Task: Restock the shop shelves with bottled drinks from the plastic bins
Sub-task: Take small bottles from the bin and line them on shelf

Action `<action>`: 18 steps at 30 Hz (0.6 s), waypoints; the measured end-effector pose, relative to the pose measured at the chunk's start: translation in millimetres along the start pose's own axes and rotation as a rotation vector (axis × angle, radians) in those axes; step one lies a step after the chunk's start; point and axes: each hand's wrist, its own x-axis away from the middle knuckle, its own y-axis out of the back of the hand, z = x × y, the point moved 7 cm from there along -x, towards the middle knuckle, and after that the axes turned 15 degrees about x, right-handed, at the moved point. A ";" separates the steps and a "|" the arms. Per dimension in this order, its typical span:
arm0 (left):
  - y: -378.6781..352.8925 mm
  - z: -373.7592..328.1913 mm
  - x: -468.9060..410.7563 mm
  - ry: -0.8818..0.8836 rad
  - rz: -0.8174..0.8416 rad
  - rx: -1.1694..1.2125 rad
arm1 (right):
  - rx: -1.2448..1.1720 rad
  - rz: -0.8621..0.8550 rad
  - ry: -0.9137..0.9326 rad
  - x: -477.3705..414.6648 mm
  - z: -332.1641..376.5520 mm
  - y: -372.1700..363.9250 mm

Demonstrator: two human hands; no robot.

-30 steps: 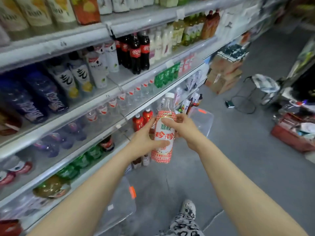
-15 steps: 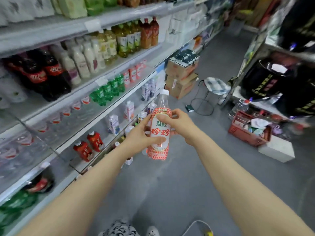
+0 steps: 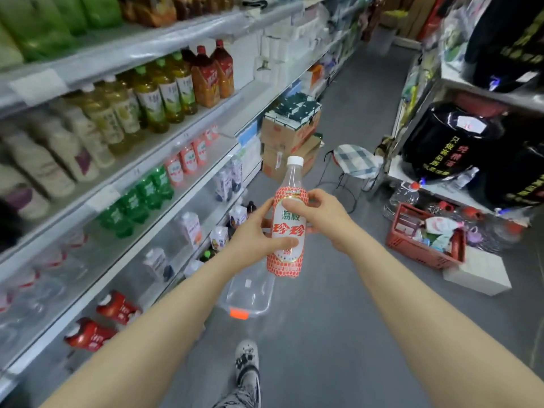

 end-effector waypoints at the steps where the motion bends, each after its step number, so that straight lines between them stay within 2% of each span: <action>1: 1.5 -4.7 -20.2 -0.003 0.006 -0.006 | 0.012 -0.012 0.000 -18.6 2.3 7.6; 10: 13.4 -41.6 -174.1 -0.002 -0.001 -0.061 | 0.050 -0.015 0.018 -171.2 20.5 63.1; 18: 16.0 -48.7 -293.2 -0.004 -0.165 -0.066 | 0.018 0.116 0.092 -308.2 17.8 93.0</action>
